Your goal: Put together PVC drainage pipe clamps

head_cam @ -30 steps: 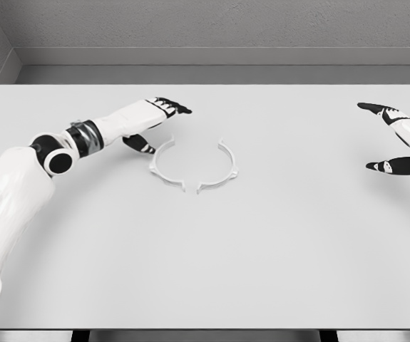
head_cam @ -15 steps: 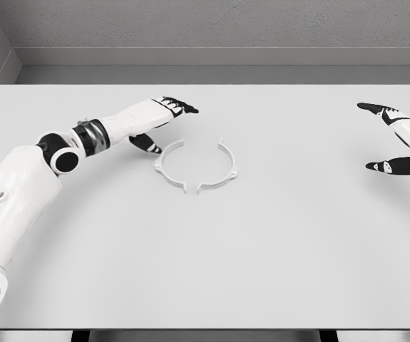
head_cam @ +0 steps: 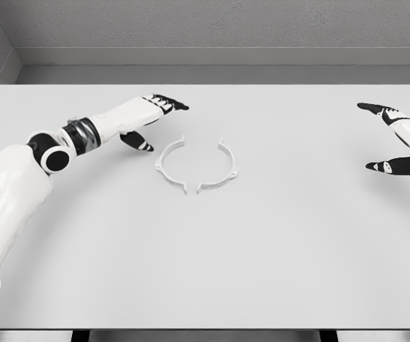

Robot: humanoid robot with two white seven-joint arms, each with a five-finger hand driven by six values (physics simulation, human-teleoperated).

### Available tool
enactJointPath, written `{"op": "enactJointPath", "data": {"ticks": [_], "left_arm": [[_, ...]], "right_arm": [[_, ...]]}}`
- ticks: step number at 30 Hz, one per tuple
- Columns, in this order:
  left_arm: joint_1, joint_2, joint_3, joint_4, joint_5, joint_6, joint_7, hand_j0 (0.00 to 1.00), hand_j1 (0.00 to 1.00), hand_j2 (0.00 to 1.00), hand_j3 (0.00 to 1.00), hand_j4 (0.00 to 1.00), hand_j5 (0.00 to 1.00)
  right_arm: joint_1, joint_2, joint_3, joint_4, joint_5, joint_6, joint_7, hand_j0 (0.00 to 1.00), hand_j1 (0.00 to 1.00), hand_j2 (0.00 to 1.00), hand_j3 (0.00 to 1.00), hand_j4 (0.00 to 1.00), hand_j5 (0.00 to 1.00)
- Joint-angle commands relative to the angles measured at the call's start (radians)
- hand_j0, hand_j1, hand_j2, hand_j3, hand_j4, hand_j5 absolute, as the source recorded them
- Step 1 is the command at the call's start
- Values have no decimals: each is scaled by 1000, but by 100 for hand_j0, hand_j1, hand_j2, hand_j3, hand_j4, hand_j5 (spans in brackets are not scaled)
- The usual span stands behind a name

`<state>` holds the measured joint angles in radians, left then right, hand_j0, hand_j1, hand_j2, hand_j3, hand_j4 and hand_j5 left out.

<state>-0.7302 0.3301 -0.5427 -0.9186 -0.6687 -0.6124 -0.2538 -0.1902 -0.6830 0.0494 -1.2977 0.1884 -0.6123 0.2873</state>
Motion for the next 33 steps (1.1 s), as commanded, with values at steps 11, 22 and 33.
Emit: {"op": "enactJointPath", "data": {"ticks": [11, 22, 33], "left_arm": [[44, 47, 3, -106, 17, 2, 1, 100, 100, 100, 100, 100, 100], [80, 47, 1, -106, 17, 2, 1, 100, 100, 100, 100, 100, 100], [87, 46, 0, -106, 14, 2, 1, 100, 100, 100, 100, 100, 100]], "right_arm": [[3, -3, 0, 5, -7, 1, 0, 100, 100, 100, 100, 100, 100], [6, -4, 0, 3, -7, 1, 0, 100, 100, 100, 100, 100, 100], [5, -4, 0, 14, -7, 1, 0, 100, 100, 100, 100, 100, 100]]}}
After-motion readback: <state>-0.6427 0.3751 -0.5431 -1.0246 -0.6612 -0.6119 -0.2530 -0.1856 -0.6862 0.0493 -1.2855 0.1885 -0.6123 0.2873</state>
